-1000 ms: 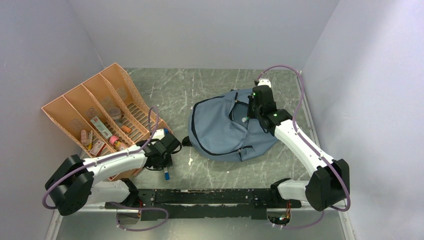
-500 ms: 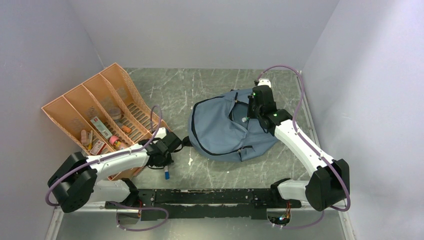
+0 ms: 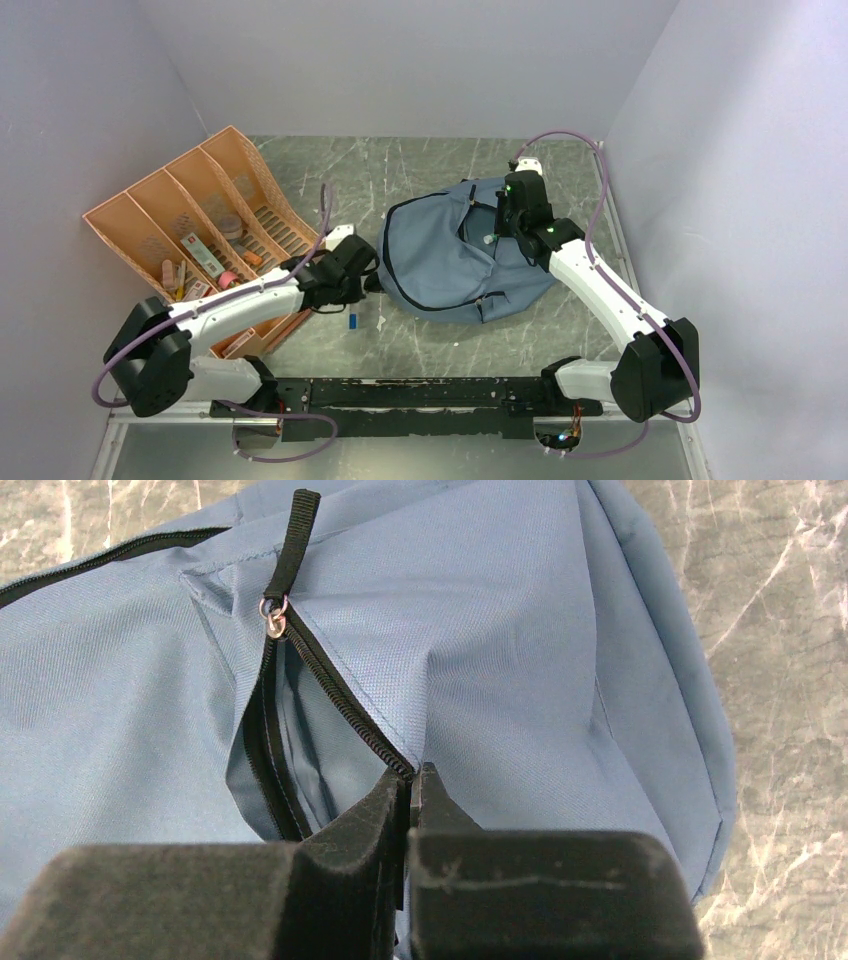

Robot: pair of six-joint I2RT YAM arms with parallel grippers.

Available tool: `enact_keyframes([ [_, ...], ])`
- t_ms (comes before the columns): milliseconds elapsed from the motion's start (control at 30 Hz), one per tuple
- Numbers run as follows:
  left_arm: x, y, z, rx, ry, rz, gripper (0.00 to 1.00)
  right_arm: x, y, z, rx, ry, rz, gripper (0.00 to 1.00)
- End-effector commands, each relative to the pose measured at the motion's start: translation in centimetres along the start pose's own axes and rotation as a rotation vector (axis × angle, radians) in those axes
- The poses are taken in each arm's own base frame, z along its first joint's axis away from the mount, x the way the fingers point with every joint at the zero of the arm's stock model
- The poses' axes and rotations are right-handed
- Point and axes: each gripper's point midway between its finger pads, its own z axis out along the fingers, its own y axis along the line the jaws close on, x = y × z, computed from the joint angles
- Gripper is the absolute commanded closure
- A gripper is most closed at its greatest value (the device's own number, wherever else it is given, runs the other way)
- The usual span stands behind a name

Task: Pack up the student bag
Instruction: Pick up the stationery from the center of the board, then place the stationery in the student bag.

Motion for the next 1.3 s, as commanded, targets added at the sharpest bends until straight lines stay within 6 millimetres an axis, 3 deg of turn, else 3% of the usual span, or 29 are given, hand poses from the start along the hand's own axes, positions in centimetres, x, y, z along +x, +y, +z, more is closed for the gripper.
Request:
enact_keyframes([
  [0,-4.2,-4.0,-2.6,0.159,-0.101,-0.004,0.95,-1.5,-0.7,-0.6,0.025,-0.045,0.009,1.0],
  [300,-8.2,-12.0,-5.6,0.489,-0.18,0.009,0.95,-1.9,0.5,-0.4,-0.034,-0.042,0.005,1.0],
  [500,-9.9,-15.2,-5.0,0.531,-0.19,0.053,0.95,-2.2,0.6,-0.5,-0.039,-0.048,0.011,1.0],
  [767,-10.7,-20.0,-3.9,0.629,-0.162,0.109,0.95,-2.2,0.7,-0.7,-0.045,-0.049,0.018,1.0],
  [933,-11.4,-23.1,-4.5,0.722,-0.172,0.115,0.95,-2.1,0.6,-0.8,-0.043,-0.048,0.019,1.0],
  [1100,-10.9,-26.1,-4.6,0.783,-0.126,0.132,0.95,-2.1,0.7,-0.8,-0.046,-0.048,0.023,1.0],
  [1267,-10.1,-27.9,-4.3,0.815,-0.092,0.143,0.95,-2.1,0.8,-0.9,-0.052,-0.049,0.03,1.0],
])
